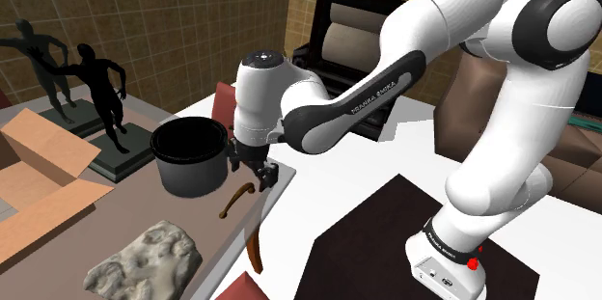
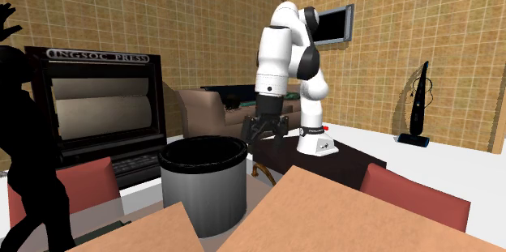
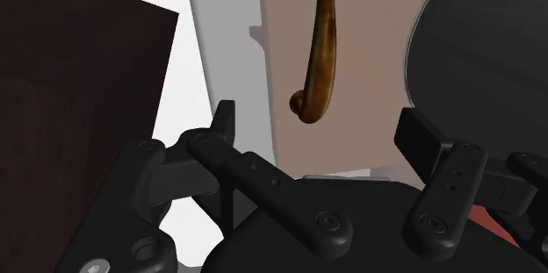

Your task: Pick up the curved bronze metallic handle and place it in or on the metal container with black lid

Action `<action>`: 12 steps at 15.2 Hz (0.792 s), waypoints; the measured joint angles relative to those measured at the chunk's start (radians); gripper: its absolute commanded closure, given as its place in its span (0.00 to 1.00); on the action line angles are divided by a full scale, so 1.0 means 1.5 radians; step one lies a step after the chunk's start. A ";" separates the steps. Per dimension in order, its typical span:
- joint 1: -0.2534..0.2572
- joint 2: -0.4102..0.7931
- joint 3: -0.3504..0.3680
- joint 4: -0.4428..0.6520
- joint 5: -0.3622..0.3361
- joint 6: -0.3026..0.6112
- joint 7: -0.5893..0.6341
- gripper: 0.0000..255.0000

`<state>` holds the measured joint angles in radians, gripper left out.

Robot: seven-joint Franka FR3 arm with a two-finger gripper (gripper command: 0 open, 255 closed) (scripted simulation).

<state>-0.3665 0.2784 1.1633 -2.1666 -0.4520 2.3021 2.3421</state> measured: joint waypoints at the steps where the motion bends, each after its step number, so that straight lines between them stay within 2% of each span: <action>1: 0.024 0.020 -0.024 0.010 -0.025 0.000 0.022 0.00; 2: 0.044 0.035 -0.041 0.016 -0.042 0.001 0.041 0.00; 5: 0.077 0.066 -0.075 0.022 -0.080 0.011 0.070 0.00; 8: 0.096 0.086 -0.098 0.021 -0.106 0.024 0.087 0.00; 12: 0.100 0.091 -0.103 0.020 -0.113 0.029 0.091 0.00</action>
<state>-0.2160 0.4143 1.0082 -2.1373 -0.6215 2.3449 2.4788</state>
